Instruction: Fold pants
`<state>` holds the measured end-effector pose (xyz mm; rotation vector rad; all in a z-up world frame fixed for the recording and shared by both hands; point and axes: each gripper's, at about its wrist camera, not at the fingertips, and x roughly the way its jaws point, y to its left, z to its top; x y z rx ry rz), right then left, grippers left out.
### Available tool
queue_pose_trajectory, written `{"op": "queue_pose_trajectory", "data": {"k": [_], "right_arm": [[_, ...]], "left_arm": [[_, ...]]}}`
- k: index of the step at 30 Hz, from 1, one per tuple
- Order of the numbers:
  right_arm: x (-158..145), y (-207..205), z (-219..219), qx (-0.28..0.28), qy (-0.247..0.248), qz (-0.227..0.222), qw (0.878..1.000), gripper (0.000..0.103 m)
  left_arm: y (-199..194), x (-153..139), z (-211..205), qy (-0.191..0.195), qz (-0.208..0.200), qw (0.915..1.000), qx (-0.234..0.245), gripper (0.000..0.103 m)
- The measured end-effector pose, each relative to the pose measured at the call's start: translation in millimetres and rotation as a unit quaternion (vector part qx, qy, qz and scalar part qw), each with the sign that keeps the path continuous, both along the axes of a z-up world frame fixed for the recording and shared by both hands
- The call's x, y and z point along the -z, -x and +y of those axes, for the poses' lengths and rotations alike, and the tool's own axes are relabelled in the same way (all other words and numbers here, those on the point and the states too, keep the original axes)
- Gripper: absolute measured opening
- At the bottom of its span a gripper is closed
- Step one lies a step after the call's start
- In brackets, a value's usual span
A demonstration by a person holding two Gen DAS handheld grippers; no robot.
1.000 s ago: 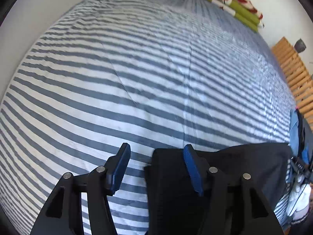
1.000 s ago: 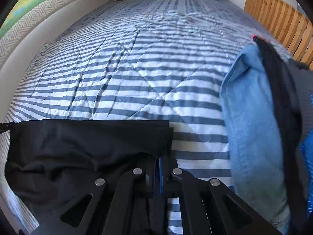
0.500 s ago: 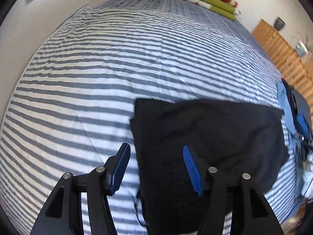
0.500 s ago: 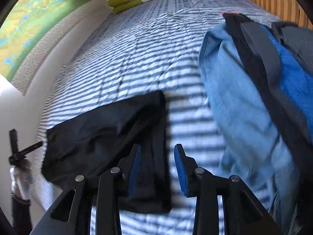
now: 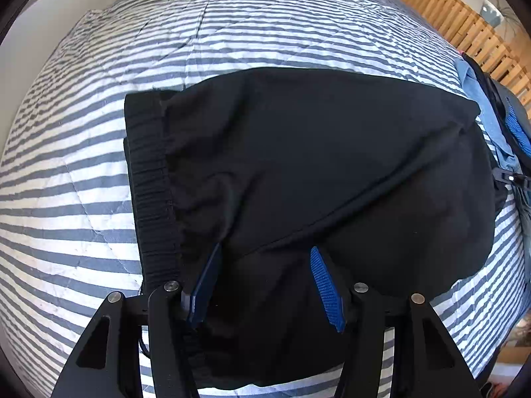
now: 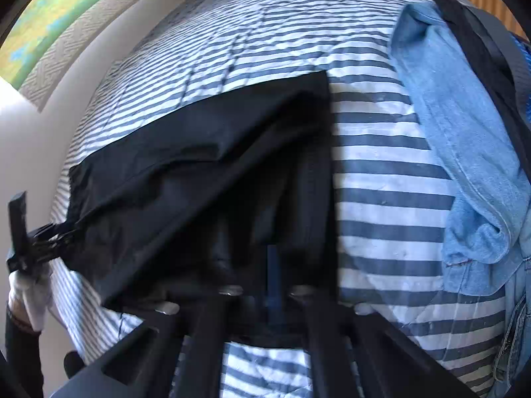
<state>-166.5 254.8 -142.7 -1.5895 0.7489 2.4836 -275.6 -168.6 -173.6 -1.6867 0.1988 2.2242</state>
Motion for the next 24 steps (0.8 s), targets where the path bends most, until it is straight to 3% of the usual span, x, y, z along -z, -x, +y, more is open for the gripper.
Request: {"op": "queue_pose_trajectory", "data": {"k": [4, 6, 8, 11, 13, 17, 20, 22, 24], "right_arm": [[-38.2, -38.0, 1.1, -0.006, -0.024, 0.073, 0.997, 0.001], [-40.7, -52.9, 9.4, 0.008, -0.023, 0.084, 0.996, 0.001], [-34.3, -55.1, 14.7, 0.005, 0.005, 0.078, 0.997, 0.001], [-29.9, -57.2, 4.8, -0.02, -0.068, 0.065, 0.995, 0.001], [-16.2, -58.7, 8.1, -0.014, -0.057, 0.04, 0.997, 0.001], [1.3, -67.2, 5.1, -0.006, -0.108, -0.019, 0.994, 0.0], [-14.2, -75.5, 4.0, 0.002, -0.092, 0.011, 0.996, 0.0], [-26.8, -73.3, 0.7, -0.001, -0.081, 0.038, 0.996, 0.004], [-35.9, -63.9, -4.8, -0.007, -0.069, 0.066, 0.995, 0.032]], "left_arm": [[-2.2, 1.0, 0.3, -0.001, 0.002, 1.0, 0.004, 0.059], [-1.9, 0.5, -1.1, -0.005, 0.001, 1.0, 0.003, 0.059], [-2.2, 0.3, -0.7, -0.004, 0.0, 1.0, -0.001, 0.059], [-4.8, -0.4, 1.2, 0.002, 0.001, 1.0, 0.002, 0.059], [-6.3, -1.4, 0.9, 0.003, 0.0, 1.0, 0.007, 0.059], [-4.6, -4.1, -5.0, -0.006, -0.007, 1.0, 0.002, 0.059], [-6.4, -9.7, -8.2, -0.014, -0.008, 0.9999, -0.004, 0.057], [-6.5, -17.4, -12.0, -0.019, -0.001, 0.9998, -0.005, 0.057], [-10.1, -28.1, -16.1, -0.029, 0.008, 0.9995, -0.005, 0.057]]}}
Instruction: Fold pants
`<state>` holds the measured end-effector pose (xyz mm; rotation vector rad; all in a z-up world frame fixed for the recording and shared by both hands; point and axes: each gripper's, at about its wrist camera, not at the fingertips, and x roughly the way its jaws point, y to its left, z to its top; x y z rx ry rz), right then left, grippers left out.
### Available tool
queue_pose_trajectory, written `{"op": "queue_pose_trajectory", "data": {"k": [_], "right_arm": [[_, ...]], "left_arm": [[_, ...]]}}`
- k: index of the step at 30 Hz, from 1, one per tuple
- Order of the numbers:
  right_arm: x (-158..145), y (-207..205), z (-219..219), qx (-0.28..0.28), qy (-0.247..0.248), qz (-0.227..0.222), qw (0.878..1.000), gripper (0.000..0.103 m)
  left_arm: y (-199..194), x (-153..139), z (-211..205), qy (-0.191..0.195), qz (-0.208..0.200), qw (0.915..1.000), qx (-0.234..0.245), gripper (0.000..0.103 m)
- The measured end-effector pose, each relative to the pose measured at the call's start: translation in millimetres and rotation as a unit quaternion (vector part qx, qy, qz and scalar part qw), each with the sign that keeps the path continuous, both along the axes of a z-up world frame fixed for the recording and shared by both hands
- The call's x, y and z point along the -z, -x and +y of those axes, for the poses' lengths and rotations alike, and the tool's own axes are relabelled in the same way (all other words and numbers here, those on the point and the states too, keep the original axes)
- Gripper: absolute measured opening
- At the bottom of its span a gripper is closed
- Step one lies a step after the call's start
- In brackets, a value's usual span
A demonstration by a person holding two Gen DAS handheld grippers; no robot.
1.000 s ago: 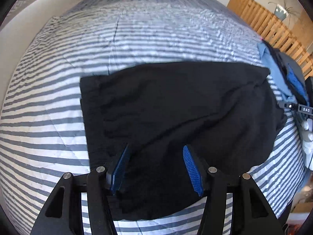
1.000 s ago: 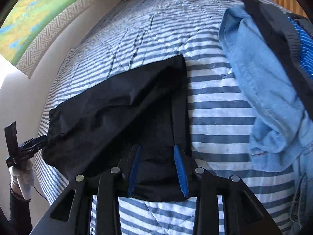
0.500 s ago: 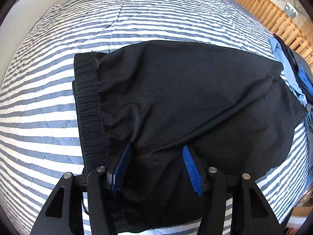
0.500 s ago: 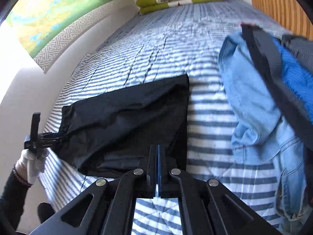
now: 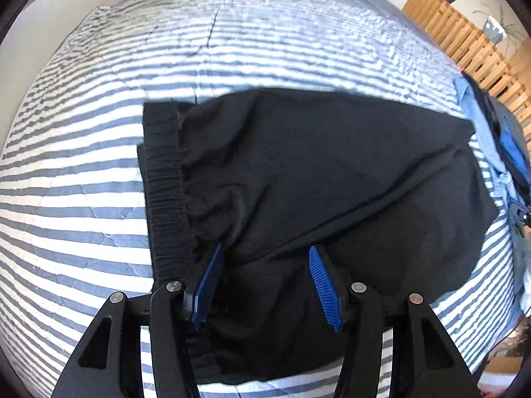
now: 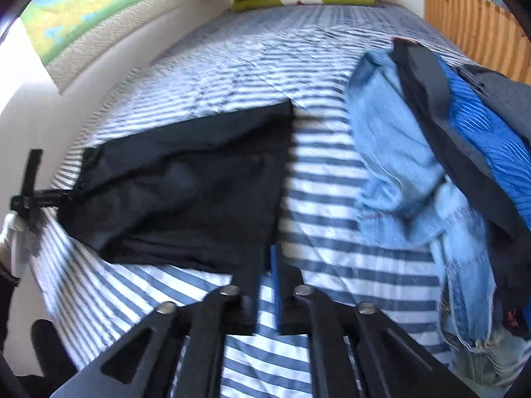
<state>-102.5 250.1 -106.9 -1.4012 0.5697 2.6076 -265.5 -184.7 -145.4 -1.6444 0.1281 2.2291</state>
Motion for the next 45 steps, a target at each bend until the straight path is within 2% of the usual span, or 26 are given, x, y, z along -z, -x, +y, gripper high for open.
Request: {"op": "queue_pose_trajectory", "data": {"k": [2, 5, 8, 10, 13, 14, 16, 18, 19, 21, 23, 25, 26, 27, 30, 32, 35, 38, 40, 43, 44, 45], "right_arm": [[0.2, 14.7, -11.5, -0.025, -0.003, 0.009, 1.0, 0.034], [17.4, 43.6, -35.2, -0.065, -0.014, -0.017, 0.998, 0.034], [38.8, 57.3, -57.5, -0.101, -0.043, -0.049, 0.993, 0.034], [52.5, 56.6, -66.6, -0.11, -0.068, -0.071, 0.989, 0.033], [57.6, 47.0, -66.5, -0.11, -0.075, -0.073, 0.988, 0.017], [57.4, 45.0, -64.8, -0.11, -0.065, -0.075, 0.989, 0.008], [56.8, 43.2, -65.9, -0.111, -0.068, -0.08, 0.988, 0.004], [55.5, 41.0, -71.3, -0.115, -0.079, -0.084, 0.987, 0.002], [55.6, 40.7, -73.0, -0.117, -0.081, -0.087, 0.986, 0.002], [58.0, 42.7, -73.1, -0.12, -0.088, -0.092, 0.985, 0.001], [58.5, 42.1, -73.0, -0.123, -0.091, -0.097, 0.984, 0.001], [57.9, 39.7, -71.2, -0.125, -0.086, -0.098, 0.984, 0.001], [58.0, 38.3, -70.7, -0.128, -0.084, -0.1, 0.983, 0.001], [57.2, 36.9, -69.5, -0.133, -0.081, -0.103, 0.983, 0.001], [47.0, 29.4, -59.5, -0.117, -0.063, -0.091, 0.987, 0.001], [33.7, 22.8, -45.9, -0.092, -0.029, -0.061, 0.993, 0.002], [15.6, 22.4, -32.3, -0.071, 0.0, -0.021, 0.997, 0.003], [10.5, 36.9, -23.0, -0.054, -0.003, -0.022, 0.998, 0.005], [7.1, 48.2, -12.6, -0.04, -0.01, -0.02, 0.999, 0.005], [3.1, 64.5, 9.0, -0.018, 0.01, -0.012, 1.0, 0.022], [5.3, 72.6, 17.3, -0.019, 0.038, -0.012, 0.999, 0.028], [8.9, 80.9, 22.6, -0.025, 0.064, -0.016, 0.998, 0.028]], "left_arm": [[-4.1, -11.7, -7.3, -0.009, 0.009, 0.9999, -0.005, 0.057], [-11.0, -25.7, -23.9, -0.02, 0.015, 0.9995, -0.019, 0.057], [-19.9, -35.2, -38.8, 0.009, 0.035, 0.999, -0.026, 0.058], [-23.8, -33.8, -48.0, 0.017, 0.032, 0.9986, -0.038, 0.063], [-25.1, -20.4, -57.7, 0.013, 0.007, 0.9983, -0.057, 0.064], [-21.5, -15.3, -55.2, 0.008, 0.001, 0.9981, -0.06, 0.064], [-22.3, -6.0, -53.0, -0.004, -0.01, 0.998, -0.063, 0.062], [-19.3, 3.3, -46.2, 0.018, -0.006, 0.9975, -0.067, 0.023], [-18.6, 6.3, -43.6, 0.027, -0.002, 0.9971, -0.071, 0.022], [-19.9, -3.1, -48.7, 0.019, 0.012, 0.9962, -0.084, 0.013], [-15.7, -5.7, -65.4, 0.016, 0.016, 0.9935, -0.112, 0.013], [-15.6, -4.5, -78.0, 0.009, 0.006, 0.993, -0.118, 0.025], [-15.9, -4.5, -80.2, 0.014, -0.004, 0.9936, -0.112, 0.041], [-18.6, -7.9, -80.5, 0.03, 0.004, 0.9933, -0.111, 0.052], [-30.9, -26.8, -66.7, 0.044, 0.05, 0.9926, -0.102, 0.053], [-40.7, -41.2, -44.4, 0.024, 0.072, 0.9947, -0.07, 0.053], [-59.5, -52.1, 16.3, -0.012, 0.078, 0.9966, 0.025, 0.053], [-76.9, -49.1, 91.6, -0.059, 0.057, 0.99, 0.115, 0.053], [-83.6, -40.4, 129.5, -0.083, 0.034, 0.9847, 0.15, 0.053], [-98.4, -18.8, 175.9, -0.066, 0.01, 0.9792, 0.192, 0.053], [-101.2, -11.7, 186.4, -0.068, -0.007, 0.9769, 0.203, 0.053], [-106.5, -5.1, 191.9, -0.066, -0.017, 0.9753, 0.21, 0.053]]}}
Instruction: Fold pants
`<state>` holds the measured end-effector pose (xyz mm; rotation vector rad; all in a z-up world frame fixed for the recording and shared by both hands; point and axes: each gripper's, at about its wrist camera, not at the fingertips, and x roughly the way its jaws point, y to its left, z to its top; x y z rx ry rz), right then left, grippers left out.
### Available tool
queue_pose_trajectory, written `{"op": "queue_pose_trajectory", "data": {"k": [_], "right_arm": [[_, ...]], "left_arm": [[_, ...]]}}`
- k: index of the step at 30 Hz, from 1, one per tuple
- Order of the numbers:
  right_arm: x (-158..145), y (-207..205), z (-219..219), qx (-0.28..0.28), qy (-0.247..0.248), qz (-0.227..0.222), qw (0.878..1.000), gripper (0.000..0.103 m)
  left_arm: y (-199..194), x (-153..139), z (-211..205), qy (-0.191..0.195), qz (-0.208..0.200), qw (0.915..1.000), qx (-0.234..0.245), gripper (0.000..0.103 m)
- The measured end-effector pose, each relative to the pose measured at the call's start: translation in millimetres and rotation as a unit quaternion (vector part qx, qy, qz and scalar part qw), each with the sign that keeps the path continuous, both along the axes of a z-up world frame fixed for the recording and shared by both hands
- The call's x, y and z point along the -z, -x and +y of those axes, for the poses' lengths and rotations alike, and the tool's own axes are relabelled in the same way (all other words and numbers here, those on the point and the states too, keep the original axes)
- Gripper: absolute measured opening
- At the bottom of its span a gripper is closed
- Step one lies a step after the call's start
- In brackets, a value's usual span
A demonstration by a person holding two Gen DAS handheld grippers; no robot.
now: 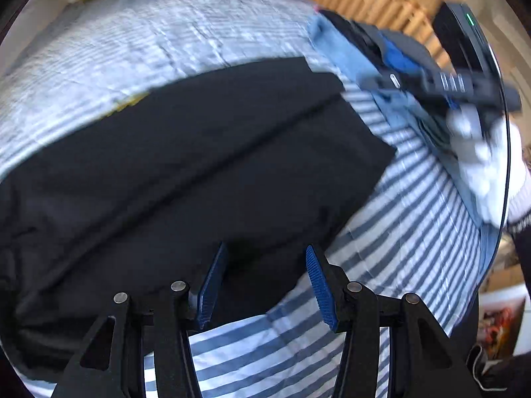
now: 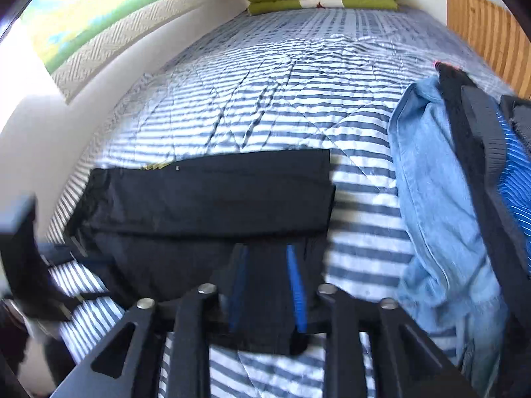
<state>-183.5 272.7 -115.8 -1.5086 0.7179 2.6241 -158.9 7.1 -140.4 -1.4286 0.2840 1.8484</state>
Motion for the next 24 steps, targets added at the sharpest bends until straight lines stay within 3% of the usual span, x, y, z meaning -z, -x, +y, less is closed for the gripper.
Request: {"op": "queue_pose_trajectory", "data": {"k": [3, 4, 5, 7, 9, 11, 14, 17, 20, 24], "right_arm": [[24.2, 34.2, -10.0, -0.059, 0.058, -0.022, 0.996, 0.027], [33.3, 47.6, -19.2, -0.079, 0.044, -0.031, 0.995, 0.027], [42.4, 63.5, -25.5, -0.083, -0.007, -0.046, 0.995, 0.025], [46.6, 86.2, -11.7, -0.012, -0.096, -0.053, 0.994, 0.015], [34.1, 87.4, 15.0, 0.049, -0.048, -0.015, 0.998, 0.017], [19.2, 76.8, 26.6, 0.058, -0.007, 0.02, 0.998, 0.017], [5.0, 43.5, 21.4, 0.035, 0.033, 0.044, 0.998, 0.021], [12.6, 5.2, 3.8, 0.01, 0.088, 0.035, 0.995, 0.021], [36.5, -21.8, -29.9, -0.02, 0.071, -0.011, 0.997, 0.021], [60.8, -39.5, -46.7, -0.019, 0.037, -0.036, 0.998, 0.018]], "left_arm": [[-12.7, 10.7, 7.0, 0.018, 0.017, 0.9996, 0.009, 0.052], [-11.3, 12.1, 8.1, 0.014, 0.023, 0.9996, 0.009, 0.052], [-12.6, 11.8, 6.7, 0.012, 0.022, 0.9996, 0.01, 0.052], [-12.3, 10.0, 6.7, 0.01, 0.014, 0.9998, 0.008, 0.052], [-8.8, 5.5, 3.9, 0.009, 0.004, 0.9999, 0.014, 0.052], [-4.8, -11.2, -10.3, -0.026, -0.009, 0.9994, 0.019, 0.052], [13.5, -42.1, -24.8, -0.049, 0.016, 0.9987, 0.005, 0.052], [56.6, -56.1, -31.3, -0.027, 0.046, 0.9976, -0.043, 0.052], [102.3, -51.5, -11.0, -0.015, 0.047, 0.9971, -0.058, 0.047], [138.8, -20.4, 29.0, 0.007, 0.006, 0.9994, -0.033, 0.037]]}}
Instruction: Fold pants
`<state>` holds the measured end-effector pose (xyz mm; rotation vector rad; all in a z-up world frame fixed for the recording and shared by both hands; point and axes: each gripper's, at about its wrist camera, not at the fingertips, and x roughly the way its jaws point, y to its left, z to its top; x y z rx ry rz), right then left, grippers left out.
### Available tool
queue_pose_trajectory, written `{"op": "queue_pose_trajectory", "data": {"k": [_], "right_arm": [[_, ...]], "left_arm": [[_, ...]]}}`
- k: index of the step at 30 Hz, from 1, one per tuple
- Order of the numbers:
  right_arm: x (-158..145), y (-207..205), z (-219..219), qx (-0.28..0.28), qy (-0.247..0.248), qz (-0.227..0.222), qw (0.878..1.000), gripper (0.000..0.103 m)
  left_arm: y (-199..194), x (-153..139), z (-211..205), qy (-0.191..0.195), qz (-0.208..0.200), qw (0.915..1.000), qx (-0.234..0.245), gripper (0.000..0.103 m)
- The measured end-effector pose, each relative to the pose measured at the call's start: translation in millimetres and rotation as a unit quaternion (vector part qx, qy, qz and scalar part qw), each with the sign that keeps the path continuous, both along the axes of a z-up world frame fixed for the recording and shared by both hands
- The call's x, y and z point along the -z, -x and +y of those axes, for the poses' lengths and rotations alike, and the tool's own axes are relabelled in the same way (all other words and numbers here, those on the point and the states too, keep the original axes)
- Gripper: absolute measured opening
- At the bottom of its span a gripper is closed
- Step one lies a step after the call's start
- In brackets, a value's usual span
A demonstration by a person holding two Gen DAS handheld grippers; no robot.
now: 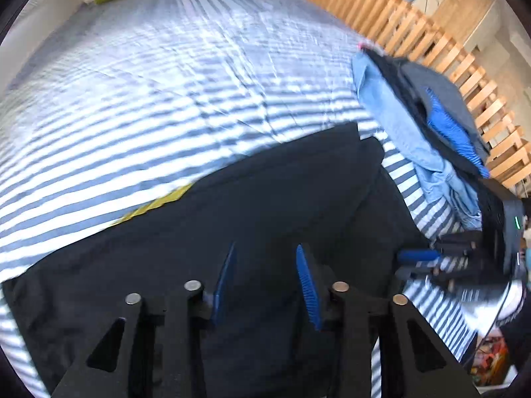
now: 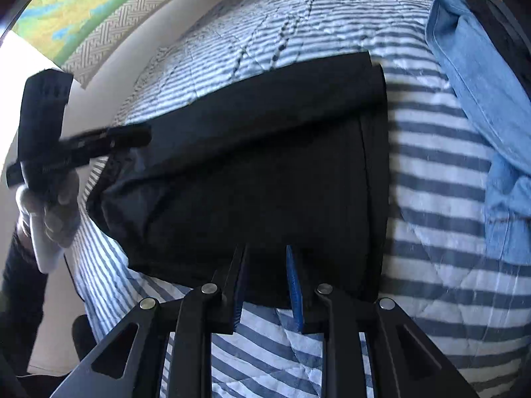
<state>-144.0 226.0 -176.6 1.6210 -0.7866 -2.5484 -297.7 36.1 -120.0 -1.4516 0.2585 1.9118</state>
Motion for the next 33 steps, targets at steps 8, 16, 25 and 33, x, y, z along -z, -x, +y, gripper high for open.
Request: {"op": "queue_pose_trajectory", "data": {"k": [8, 16, 25, 33], "right_arm": [[-0.4, -11.8, -0.7, 0.016, -0.009, 0.003, 1.0, 0.008], [-2.0, -15.6, -0.2, 0.016, -0.01, 0.014, 1.0, 0.008], [-1.8, -18.7, 0.6, 0.02, -0.001, 0.024, 1.0, 0.007], [0.9, -23.0, 4.6, 0.024, 0.015, 0.035, 0.999, 0.007]], "left_arm": [[57.9, 1.7, 5.3, 0.078, 0.103, 0.9803, -0.15, 0.014], [9.5, 5.2, 85.5, -0.01, -0.002, 0.9987, 0.049, 0.016], [44.2, -12.4, 92.5, 0.015, 0.096, 0.9929, -0.069, 0.003], [-27.7, 15.1, 144.6, 0.096, 0.139, 0.9802, 0.103, 0.051]]}}
